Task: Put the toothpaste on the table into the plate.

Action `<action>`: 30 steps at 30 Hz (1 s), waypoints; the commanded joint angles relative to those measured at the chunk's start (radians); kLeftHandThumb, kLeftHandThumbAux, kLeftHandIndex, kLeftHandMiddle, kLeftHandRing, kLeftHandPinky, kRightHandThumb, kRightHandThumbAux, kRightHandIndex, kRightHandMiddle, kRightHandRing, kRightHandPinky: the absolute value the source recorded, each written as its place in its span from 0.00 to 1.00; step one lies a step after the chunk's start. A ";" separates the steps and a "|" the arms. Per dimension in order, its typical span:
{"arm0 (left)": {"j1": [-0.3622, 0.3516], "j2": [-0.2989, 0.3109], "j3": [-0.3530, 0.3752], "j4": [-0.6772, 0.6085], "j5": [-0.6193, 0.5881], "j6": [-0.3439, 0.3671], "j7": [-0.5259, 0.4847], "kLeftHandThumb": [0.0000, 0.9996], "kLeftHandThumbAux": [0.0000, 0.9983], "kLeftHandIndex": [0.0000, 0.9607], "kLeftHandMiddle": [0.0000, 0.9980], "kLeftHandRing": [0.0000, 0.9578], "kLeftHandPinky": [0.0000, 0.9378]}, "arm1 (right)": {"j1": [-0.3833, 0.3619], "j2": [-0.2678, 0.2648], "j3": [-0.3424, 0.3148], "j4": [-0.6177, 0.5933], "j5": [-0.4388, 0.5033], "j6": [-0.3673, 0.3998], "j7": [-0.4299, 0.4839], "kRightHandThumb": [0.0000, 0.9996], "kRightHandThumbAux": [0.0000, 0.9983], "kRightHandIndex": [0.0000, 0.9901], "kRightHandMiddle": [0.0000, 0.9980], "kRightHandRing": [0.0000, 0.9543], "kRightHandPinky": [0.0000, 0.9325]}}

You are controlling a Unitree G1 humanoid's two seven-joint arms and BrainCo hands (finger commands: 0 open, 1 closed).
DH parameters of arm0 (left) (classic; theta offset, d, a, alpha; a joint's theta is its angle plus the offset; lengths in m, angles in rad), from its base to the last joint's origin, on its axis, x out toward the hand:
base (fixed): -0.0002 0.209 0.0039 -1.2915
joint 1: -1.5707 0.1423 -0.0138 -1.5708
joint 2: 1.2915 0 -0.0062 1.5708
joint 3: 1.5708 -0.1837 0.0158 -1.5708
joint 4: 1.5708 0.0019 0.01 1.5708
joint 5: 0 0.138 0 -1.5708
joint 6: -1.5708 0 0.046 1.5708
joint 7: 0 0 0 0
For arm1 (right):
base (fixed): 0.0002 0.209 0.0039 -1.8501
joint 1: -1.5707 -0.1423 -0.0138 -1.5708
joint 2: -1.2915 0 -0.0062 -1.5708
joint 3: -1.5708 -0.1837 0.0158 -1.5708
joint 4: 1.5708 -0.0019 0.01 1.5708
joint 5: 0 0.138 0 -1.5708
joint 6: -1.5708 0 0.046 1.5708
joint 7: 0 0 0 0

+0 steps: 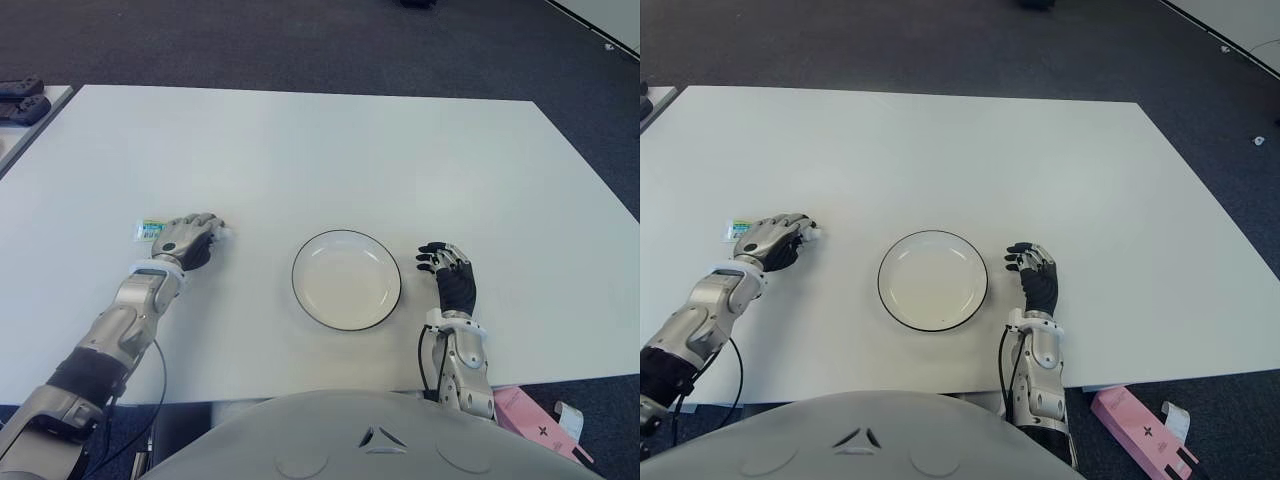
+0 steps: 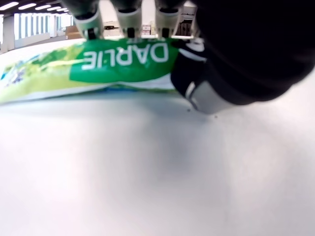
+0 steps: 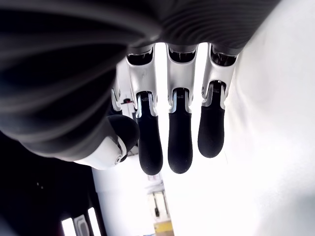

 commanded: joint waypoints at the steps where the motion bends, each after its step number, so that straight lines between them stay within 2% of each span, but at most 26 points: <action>1: 0.035 -0.008 -0.019 0.035 -0.016 0.002 -0.056 0.74 0.70 0.46 0.88 0.90 0.90 | 0.010 0.022 -0.007 0.042 0.001 0.038 -0.012 0.71 0.72 0.43 0.49 0.51 0.54; 18: 0.037 -0.017 0.055 -0.043 -0.013 0.003 0.025 0.74 0.70 0.46 0.89 0.92 0.93 | 0.006 0.019 -0.003 0.059 -0.007 0.014 -0.008 0.71 0.72 0.43 0.49 0.51 0.54; 25: 0.029 0.014 0.118 -0.135 -0.027 -0.033 0.043 0.75 0.70 0.46 0.90 0.93 0.94 | -0.001 0.023 -0.007 0.070 -0.001 0.010 -0.008 0.71 0.72 0.43 0.49 0.51 0.54; 30: 0.031 0.035 0.163 -0.217 -0.017 -0.050 0.040 0.74 0.70 0.46 0.95 0.96 0.98 | -0.007 0.024 -0.008 0.078 0.005 0.007 -0.004 0.71 0.72 0.43 0.50 0.51 0.54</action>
